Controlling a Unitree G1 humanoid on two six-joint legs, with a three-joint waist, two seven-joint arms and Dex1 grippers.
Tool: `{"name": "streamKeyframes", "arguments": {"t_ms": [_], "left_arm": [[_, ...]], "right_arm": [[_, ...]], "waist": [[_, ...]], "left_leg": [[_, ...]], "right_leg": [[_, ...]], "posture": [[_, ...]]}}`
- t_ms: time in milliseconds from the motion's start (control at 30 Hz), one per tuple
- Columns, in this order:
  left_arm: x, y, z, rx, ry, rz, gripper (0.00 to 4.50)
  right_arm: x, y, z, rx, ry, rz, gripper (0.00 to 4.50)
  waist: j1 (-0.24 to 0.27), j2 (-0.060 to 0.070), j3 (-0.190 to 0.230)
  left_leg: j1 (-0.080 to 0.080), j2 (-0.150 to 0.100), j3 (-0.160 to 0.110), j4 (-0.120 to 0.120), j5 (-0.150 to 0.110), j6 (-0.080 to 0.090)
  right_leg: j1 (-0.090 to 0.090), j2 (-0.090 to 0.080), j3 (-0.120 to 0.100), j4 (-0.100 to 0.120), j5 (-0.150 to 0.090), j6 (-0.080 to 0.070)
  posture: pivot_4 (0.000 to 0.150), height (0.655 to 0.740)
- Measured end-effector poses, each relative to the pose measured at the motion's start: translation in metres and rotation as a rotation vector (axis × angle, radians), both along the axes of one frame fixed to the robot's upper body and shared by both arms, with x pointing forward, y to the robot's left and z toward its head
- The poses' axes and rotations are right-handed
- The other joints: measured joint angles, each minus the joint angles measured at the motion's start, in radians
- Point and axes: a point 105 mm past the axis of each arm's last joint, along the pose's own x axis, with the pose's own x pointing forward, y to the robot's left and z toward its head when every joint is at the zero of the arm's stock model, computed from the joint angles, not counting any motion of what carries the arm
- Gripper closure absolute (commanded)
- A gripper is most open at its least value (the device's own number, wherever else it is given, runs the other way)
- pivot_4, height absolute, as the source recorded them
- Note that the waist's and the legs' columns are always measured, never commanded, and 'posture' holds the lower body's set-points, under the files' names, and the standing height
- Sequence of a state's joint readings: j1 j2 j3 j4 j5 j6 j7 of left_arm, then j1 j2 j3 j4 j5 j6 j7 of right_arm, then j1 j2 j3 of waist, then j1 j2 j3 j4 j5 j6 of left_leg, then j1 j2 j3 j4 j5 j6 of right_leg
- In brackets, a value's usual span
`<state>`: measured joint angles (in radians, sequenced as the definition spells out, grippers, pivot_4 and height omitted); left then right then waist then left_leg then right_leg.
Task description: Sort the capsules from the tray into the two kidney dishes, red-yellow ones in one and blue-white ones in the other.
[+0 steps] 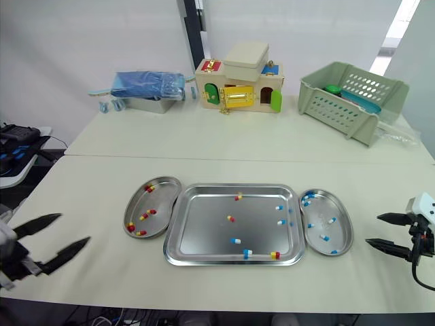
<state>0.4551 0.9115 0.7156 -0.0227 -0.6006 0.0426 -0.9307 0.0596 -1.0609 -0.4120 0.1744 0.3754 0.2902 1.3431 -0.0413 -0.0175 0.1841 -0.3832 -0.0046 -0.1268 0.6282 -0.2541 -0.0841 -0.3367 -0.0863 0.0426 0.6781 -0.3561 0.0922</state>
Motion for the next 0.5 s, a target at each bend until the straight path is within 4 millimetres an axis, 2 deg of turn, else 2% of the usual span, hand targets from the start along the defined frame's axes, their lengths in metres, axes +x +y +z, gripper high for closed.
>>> {"name": "streamKeyframes", "arguments": {"t_ms": [167,500], "left_arm": [[0.012,0.034,0.007,0.034,0.051,0.09,0.0],[0.023,0.038,-0.002,0.039,0.1,0.075,0.0]], "right_arm": [[0.0,-0.005,-0.005,0.002,-0.015,-0.025,0.03],[0.0,-0.007,-0.008,-0.006,-0.023,-0.042,0.03]], "waist": [[-0.004,0.0,0.0],[-0.013,0.0,0.001]], "left_leg": [[0.0,0.0,-0.001,0.0,0.0,0.0],[0.0,0.001,0.0,-0.001,0.0,0.0]], "right_leg": [[0.0,0.001,0.0,0.0,0.0,0.0],[-0.001,0.0,0.0,0.001,0.0,0.0]], "posture": [[0.15,0.74],[0.15,0.74]]}}
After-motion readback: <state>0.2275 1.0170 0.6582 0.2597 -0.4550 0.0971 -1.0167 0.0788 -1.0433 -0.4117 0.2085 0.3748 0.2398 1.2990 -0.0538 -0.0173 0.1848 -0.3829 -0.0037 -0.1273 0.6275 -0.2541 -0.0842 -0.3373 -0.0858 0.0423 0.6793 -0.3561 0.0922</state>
